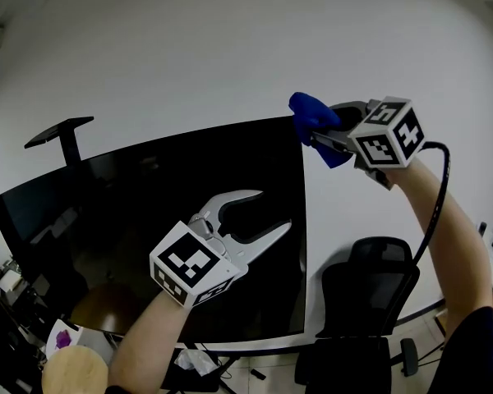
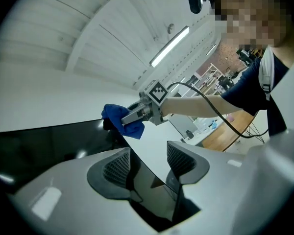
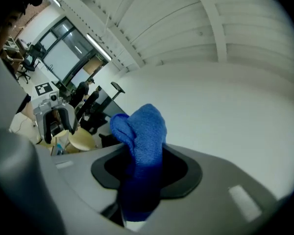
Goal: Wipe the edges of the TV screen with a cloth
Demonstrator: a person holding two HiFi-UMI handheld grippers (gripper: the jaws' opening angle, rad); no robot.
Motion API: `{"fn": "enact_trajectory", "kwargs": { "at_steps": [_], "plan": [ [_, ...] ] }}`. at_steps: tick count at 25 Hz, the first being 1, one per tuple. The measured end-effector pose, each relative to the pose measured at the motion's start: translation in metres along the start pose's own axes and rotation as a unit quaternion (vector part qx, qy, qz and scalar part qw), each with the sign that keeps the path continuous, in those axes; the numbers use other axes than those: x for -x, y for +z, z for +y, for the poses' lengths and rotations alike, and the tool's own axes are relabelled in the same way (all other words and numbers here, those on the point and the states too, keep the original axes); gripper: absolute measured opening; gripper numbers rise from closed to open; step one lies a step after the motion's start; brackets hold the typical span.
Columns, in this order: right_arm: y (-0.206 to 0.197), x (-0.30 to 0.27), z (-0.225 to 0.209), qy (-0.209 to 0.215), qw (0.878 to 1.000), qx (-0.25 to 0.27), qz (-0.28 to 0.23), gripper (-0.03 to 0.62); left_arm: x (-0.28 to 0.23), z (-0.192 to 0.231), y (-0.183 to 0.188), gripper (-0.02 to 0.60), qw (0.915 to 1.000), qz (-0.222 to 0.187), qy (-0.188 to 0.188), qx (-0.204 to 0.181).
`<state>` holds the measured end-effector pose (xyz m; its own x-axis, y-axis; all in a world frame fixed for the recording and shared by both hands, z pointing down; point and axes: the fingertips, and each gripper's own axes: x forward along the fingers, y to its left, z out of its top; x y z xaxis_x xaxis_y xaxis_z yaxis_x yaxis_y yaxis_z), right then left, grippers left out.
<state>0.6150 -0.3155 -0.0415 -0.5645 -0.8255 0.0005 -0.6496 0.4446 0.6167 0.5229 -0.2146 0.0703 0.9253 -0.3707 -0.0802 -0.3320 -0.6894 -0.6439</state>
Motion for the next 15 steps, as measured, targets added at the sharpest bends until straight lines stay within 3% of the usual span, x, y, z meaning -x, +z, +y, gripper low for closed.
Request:
{"fn": "enact_trajectory", "kwargs": {
  "at_steps": [6, 11, 15],
  "plan": [
    [0.034, -0.011, -0.019, -0.004, 0.992, 0.105, 0.067, 0.155, 0.0, 0.023, 0.013, 0.222, 0.9998, -0.003, 0.018, -0.007],
    [0.049, -0.025, -0.01, -0.002, 0.966, 0.218, 0.139, 0.15, 0.003, 0.036, 0.018, 0.222, 0.9996, -0.012, 0.025, 0.009],
    [0.056, -0.04, 0.0, 0.022, 0.95, 0.258, 0.176, 0.149, 0.014, 0.043, 0.015, 0.222, 0.9993, -0.009, 0.033, 0.012]
  ]
}}
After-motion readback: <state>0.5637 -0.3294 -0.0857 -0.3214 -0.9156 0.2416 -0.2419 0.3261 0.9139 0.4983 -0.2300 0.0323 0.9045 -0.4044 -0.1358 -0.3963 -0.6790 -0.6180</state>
